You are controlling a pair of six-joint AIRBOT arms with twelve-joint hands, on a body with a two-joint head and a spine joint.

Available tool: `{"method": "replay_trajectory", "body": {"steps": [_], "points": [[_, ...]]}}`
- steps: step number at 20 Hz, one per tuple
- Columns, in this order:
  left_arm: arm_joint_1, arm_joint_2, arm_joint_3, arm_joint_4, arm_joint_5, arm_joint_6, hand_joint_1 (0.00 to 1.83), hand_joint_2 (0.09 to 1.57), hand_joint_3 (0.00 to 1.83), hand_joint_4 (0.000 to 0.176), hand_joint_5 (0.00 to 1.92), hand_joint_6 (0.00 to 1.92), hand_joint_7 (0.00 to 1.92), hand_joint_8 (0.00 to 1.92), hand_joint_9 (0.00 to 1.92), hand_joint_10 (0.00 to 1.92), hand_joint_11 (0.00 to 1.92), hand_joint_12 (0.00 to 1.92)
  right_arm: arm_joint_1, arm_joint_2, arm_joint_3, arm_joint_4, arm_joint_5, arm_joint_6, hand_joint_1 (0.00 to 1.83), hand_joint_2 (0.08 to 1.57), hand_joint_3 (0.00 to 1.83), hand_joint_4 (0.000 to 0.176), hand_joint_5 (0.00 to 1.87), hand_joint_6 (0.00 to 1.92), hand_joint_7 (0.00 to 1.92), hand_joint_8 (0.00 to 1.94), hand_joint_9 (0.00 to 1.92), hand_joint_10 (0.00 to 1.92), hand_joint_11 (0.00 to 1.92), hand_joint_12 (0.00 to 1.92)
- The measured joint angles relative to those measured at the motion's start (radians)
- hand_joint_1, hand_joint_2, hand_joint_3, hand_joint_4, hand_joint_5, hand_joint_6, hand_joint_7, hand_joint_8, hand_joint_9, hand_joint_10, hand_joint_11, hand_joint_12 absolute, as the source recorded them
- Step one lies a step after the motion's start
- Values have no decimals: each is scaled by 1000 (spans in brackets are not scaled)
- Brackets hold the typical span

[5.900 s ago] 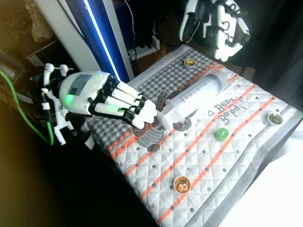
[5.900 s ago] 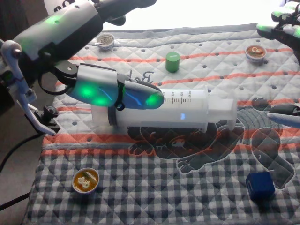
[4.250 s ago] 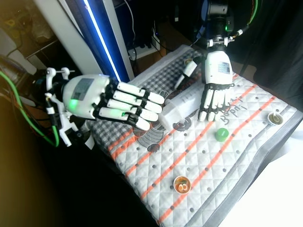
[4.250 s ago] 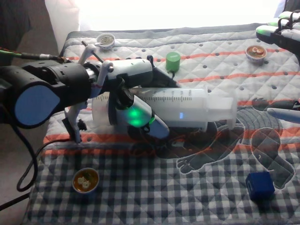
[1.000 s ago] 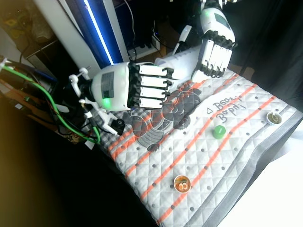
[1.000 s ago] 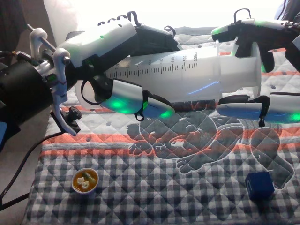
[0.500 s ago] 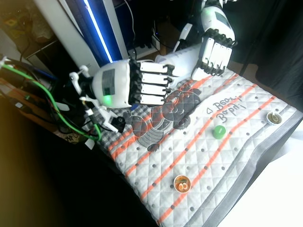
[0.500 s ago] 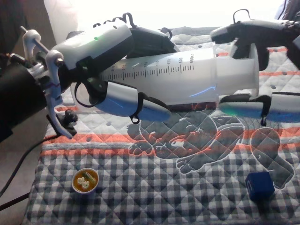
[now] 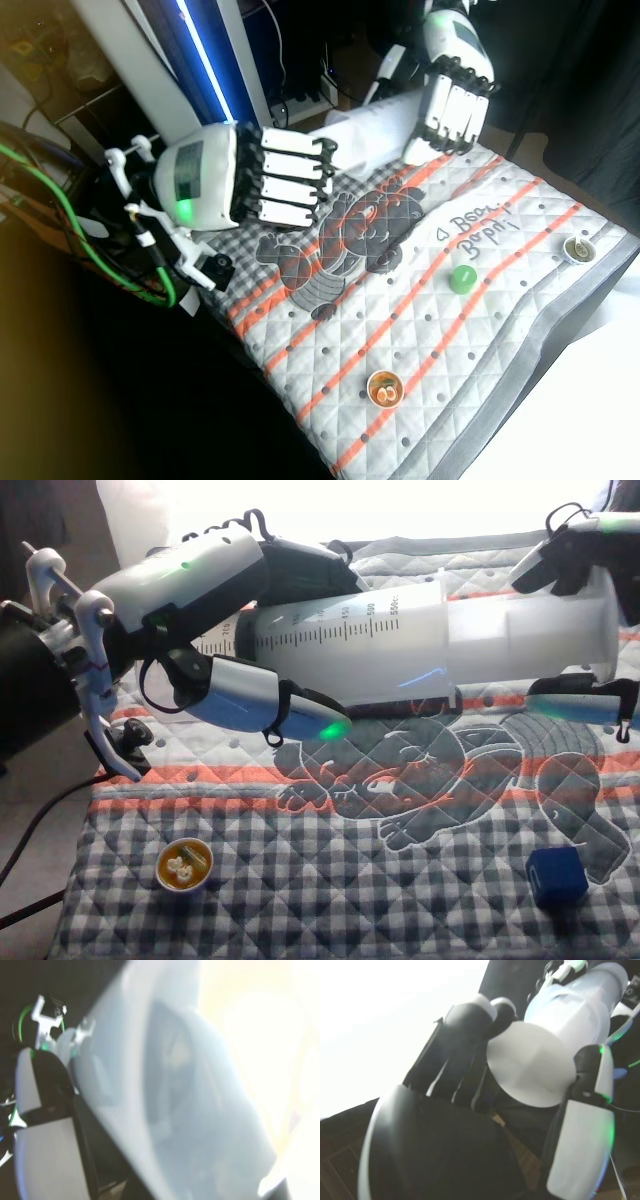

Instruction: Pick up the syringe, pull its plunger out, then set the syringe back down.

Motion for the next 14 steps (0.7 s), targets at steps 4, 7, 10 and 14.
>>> {"method": "replay_trajectory", "body": {"steps": [4,7,10,14], "points": [[12,10,-5,-2,10,5,1261,1139,1,0,880,968,996,1215,877,1442,558,1920,-25,26,-12,11,24,-1,1257,1143,1,0,981,734,924,1394,1029,1615,958,1807],[21,24,-11,-6,14,5,1258,1146,1,0,883,949,971,1267,841,1502,466,1921,-35,35,-14,8,31,-4,1253,1152,2,0,957,773,913,1416,1041,1654,965,1816],[25,31,-12,-9,14,8,1243,1157,3,0,860,1003,947,1277,860,1419,641,1895,-40,38,-20,17,35,-7,1249,1163,0,0,930,812,899,1437,1008,1710,926,1888],[36,39,-15,-10,20,11,1244,1176,0,0,837,999,912,1369,862,1570,745,1921,-51,48,-24,17,41,-7,1255,1147,0,0,967,758,928,1387,1018,1695,929,1892]]}}
